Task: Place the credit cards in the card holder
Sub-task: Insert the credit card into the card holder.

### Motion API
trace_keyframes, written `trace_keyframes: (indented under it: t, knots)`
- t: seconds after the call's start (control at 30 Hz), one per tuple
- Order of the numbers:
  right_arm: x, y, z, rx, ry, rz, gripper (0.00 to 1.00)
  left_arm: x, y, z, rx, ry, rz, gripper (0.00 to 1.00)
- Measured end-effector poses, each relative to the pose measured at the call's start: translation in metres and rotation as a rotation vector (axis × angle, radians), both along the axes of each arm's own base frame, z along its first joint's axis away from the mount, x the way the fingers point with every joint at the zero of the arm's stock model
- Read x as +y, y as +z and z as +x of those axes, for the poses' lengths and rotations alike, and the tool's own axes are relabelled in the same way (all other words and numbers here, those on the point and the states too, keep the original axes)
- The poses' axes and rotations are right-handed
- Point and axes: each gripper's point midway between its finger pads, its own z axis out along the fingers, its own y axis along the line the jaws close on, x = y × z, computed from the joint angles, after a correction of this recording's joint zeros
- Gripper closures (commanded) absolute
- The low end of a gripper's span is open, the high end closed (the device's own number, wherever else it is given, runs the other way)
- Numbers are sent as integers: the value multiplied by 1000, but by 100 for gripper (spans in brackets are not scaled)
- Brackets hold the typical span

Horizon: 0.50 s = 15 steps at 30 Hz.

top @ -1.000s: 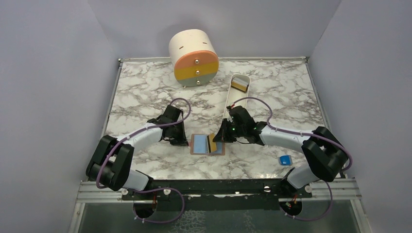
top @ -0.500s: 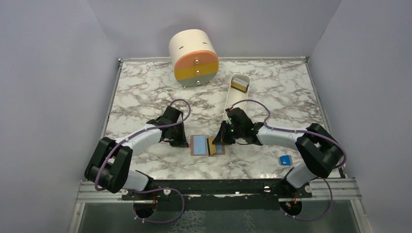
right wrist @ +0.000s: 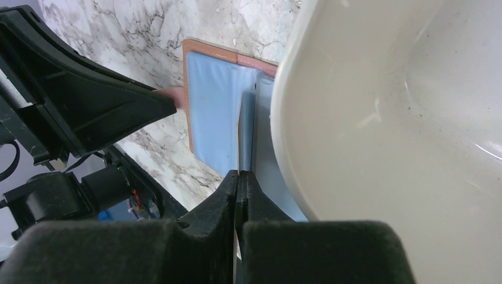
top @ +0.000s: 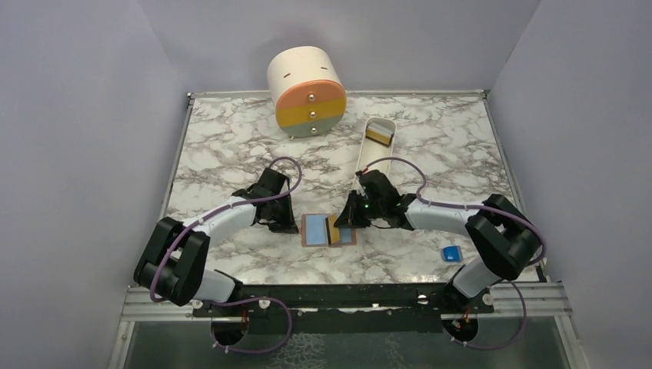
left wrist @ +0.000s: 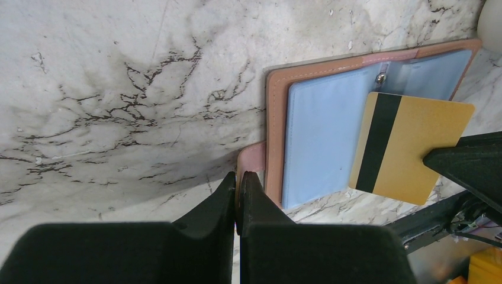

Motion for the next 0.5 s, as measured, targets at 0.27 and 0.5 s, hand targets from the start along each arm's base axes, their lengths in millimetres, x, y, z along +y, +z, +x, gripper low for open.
trace_keyframes:
  t: [0.27,0.5]
  knots:
    - [4,-1,1,-5,13,15,99,0,0,0,0,0,0,100]
    - [9,-2,4,-15,27,27,99,0,0,0,0,0,0,100]
